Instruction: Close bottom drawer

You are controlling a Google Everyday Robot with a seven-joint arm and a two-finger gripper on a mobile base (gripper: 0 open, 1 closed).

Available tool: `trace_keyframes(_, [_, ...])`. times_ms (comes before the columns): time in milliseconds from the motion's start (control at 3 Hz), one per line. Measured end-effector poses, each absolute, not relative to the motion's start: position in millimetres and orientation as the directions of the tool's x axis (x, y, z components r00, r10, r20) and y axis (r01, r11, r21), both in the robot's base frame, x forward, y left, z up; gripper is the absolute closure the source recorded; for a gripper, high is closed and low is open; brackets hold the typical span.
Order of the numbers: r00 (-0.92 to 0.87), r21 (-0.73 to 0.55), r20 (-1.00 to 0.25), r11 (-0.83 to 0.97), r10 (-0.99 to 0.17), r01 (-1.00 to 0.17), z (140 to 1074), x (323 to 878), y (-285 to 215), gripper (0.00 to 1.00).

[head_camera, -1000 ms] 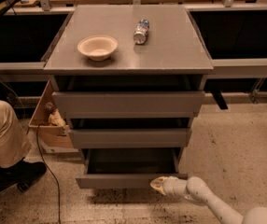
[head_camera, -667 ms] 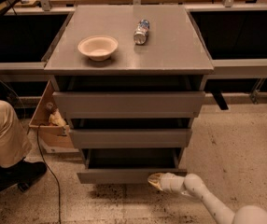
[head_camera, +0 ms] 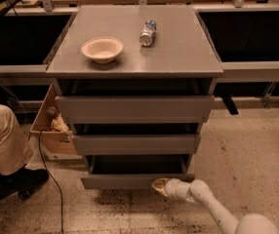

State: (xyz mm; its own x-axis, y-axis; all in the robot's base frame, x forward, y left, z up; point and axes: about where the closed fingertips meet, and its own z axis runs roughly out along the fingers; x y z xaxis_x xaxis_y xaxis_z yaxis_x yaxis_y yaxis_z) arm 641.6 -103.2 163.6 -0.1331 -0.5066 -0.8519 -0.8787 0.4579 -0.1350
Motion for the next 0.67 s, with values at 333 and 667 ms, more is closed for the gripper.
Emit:
trace_keyframes(333, [-0.123, -0.138, -0.868, 0.472, -0.482, -0.871, 163.9, 653.7, -99.1, 1.00])
trace_keyframes(667, [-0.123, -0.138, -0.868, 0.472, -0.481, -0.871, 164.0, 652.1, -99.1, 1.00])
